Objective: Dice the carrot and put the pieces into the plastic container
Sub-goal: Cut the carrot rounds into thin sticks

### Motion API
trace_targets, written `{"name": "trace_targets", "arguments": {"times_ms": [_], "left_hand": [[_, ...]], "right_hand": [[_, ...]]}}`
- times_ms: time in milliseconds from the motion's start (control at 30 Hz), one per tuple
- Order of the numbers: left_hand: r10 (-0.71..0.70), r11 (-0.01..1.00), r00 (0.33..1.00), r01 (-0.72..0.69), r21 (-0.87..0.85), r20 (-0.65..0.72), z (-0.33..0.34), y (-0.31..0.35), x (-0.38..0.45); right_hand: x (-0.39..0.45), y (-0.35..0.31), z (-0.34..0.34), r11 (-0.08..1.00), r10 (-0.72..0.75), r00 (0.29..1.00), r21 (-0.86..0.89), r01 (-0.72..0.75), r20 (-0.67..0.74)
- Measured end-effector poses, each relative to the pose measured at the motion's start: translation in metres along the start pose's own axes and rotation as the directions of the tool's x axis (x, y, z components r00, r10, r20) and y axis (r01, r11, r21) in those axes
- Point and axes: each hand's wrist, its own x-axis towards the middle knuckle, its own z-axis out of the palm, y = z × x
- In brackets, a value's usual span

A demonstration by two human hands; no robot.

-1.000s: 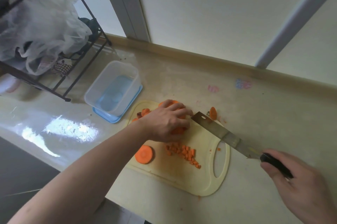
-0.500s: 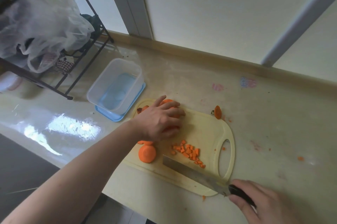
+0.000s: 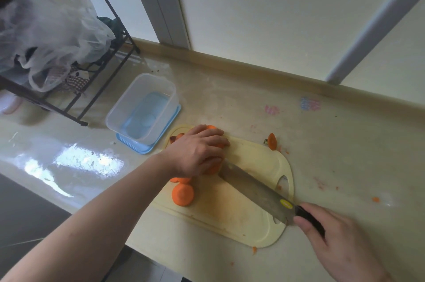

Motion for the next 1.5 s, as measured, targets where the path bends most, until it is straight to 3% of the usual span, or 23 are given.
{"name": "trace_targets", "arguments": {"times_ms": [333,500,600,667,733,800,833,900,1033,1200,1400,1500], "left_hand": [[-0.004,0.999,1.000,0.004,0.036,0.004,-0.001,0.003,0.000],[0.016,0.998,1.000,-0.016,0.054,-0.010,-0.005,0.007,0.000],[-0.018,0.999,0.980,0.027,0.043,-0.196,-0.015,0.021,-0.012],[-0.177,0.984,0.871,0.146,-0.103,-0.458,-0.014,0.040,-0.035],[-0.414,0.910,0.666,0.325,-0.257,-0.621,-0.003,0.064,-0.067],[-0.595,0.784,0.484,0.525,-0.331,-0.641,0.019,0.089,-0.095],[-0.660,0.717,0.427,0.602,-0.350,-0.618,0.032,0.101,-0.105],[-0.748,0.620,0.384,0.695,-0.363,-0.542,0.056,0.116,-0.114],[-0.772,0.600,0.391,0.708,-0.372,-0.500,0.076,0.127,-0.108],[-0.795,0.579,0.348,0.678,-0.453,-0.496,0.076,0.132,-0.099],[-0.618,0.786,0.623,0.503,-0.359,-0.480,0.091,0.173,-0.069],[-0.561,0.828,0.660,0.466,-0.313,-0.500,0.093,0.182,-0.052]], "right_hand": [[0.032,0.012,-0.007,0.999,-0.013,0.999,-0.036,0.011,-0.050],[0.038,0.010,-0.015,0.999,-0.032,0.999,-0.024,0.033,0.017],[0.026,0.002,-0.022,0.999,-0.022,0.999,0.040,0.021,0.024],[0.013,-0.002,-0.029,0.996,0.043,0.999,0.084,-0.041,-0.014],[-0.002,0.000,-0.034,0.983,0.120,0.992,0.148,-0.112,-0.047],[-0.016,0.007,-0.036,0.944,0.221,0.975,0.254,-0.209,-0.016],[-0.022,0.011,-0.035,0.919,0.260,0.965,0.305,-0.252,0.014],[-0.029,0.019,-0.033,0.890,0.296,0.953,0.347,-0.297,0.057],[-0.035,0.019,-0.025,0.916,0.269,0.952,0.265,-0.300,0.146],[-0.035,0.005,-0.009,0.953,0.159,0.970,0.227,-0.199,0.186],[-0.041,-0.011,0.002,0.985,0.105,0.967,0.107,-0.133,0.231],[-0.044,-0.014,0.005,0.985,0.092,0.937,0.108,-0.135,0.338]]}}
